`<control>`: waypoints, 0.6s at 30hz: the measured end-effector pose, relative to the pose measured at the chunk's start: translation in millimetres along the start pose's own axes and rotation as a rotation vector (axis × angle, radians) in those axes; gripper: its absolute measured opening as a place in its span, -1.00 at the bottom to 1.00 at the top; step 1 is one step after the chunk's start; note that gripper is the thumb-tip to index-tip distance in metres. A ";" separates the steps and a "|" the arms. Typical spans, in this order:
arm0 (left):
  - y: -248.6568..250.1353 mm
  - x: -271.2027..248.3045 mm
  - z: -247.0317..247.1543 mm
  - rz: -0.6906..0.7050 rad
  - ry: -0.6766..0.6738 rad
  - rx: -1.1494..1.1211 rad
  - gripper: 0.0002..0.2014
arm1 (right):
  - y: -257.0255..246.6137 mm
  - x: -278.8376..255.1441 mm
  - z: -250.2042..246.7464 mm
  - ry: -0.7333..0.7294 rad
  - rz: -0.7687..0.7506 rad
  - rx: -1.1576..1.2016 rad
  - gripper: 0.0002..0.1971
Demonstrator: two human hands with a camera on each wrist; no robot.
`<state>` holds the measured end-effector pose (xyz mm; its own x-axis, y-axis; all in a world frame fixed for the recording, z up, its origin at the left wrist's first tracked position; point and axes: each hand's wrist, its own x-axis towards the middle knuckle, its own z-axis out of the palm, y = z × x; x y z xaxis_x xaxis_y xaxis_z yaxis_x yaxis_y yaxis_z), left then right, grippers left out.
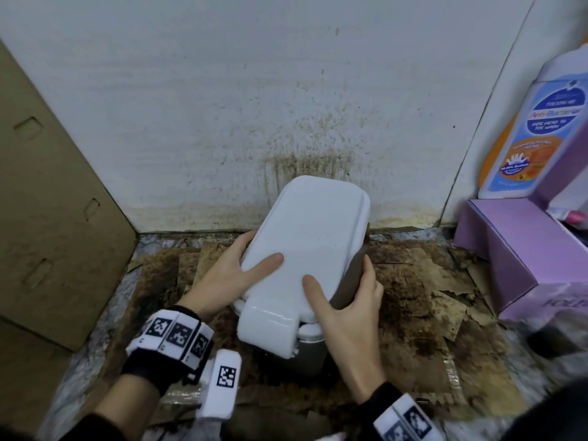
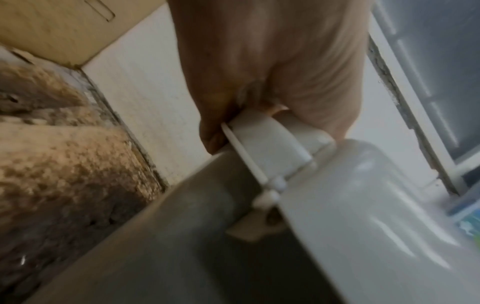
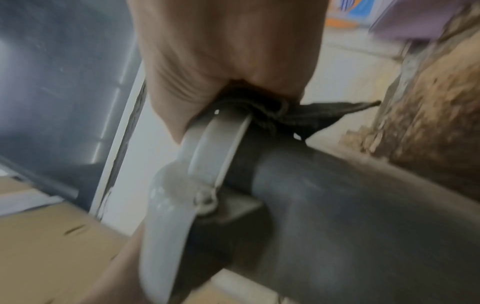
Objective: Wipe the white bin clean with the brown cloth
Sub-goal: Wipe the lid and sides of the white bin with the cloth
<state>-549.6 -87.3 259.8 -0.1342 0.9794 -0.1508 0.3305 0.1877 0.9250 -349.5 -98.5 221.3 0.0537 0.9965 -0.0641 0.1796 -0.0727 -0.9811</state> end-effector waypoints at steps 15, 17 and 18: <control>-19.2 -12.0 7.6 -0.147 0.293 0.141 -0.24 | -7.7 68.2 0.4 -0.017 0.035 0.072 0.06; -19.0 -21.8 13.5 -0.204 0.338 0.152 -0.32 | -9.0 90.3 -3.4 -0.043 0.033 0.054 0.08; -16.2 -28.1 18.5 -0.228 0.345 0.163 -0.36 | -8.9 100.3 -4.6 -0.053 0.033 0.033 0.09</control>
<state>-533.9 -116.5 242.6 -0.5156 0.8346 -0.1940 0.3955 0.4326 0.8102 -341.2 1.9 224.4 0.0070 0.9944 -0.1052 0.1462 -0.1051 -0.9837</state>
